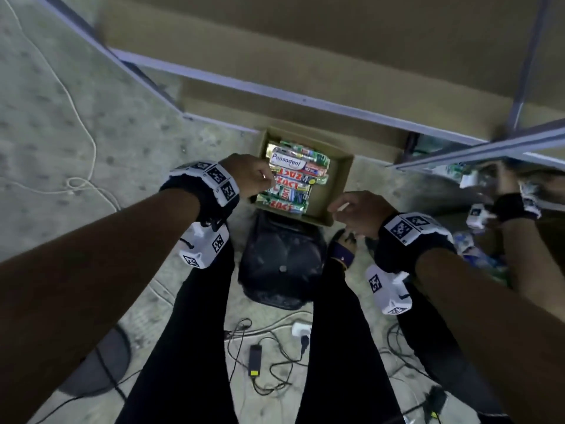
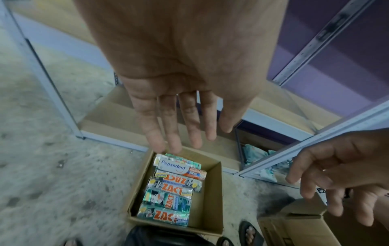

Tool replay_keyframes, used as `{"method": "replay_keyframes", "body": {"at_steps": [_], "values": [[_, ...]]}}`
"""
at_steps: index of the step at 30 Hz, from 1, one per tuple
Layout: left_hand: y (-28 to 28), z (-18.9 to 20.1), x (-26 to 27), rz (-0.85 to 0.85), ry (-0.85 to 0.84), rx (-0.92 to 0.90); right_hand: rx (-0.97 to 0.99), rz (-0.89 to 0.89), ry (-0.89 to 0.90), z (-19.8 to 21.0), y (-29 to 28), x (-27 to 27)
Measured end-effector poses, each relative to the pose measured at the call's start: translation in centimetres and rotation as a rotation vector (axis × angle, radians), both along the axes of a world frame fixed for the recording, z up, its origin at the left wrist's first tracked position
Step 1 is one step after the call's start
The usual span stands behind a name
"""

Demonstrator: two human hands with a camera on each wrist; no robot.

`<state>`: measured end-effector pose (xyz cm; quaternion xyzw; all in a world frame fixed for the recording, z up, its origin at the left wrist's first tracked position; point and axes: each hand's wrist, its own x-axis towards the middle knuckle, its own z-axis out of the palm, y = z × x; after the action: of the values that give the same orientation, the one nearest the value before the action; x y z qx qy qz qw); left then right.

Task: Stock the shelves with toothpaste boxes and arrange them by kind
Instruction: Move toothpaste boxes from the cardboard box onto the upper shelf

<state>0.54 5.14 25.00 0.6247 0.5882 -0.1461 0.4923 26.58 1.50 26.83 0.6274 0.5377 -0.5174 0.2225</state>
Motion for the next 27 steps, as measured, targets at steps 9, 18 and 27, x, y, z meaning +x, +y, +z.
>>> {"method": "replay_keyframes", "body": {"at_steps": [9,18,27], "values": [[-0.6,-17.0,-0.3,0.121,0.014,-0.034,-0.003,-0.142,-0.005,-16.8,-0.6,-0.6],[-1.3,-31.2,-0.2,0.282,0.028,-0.052,0.056,-0.151,-0.006,-29.5,2.3,-1.0],[0.3,-40.0,0.0,0.346,0.126,-0.002,0.421,0.031,-0.080,-37.1,5.8,-0.4]]}}
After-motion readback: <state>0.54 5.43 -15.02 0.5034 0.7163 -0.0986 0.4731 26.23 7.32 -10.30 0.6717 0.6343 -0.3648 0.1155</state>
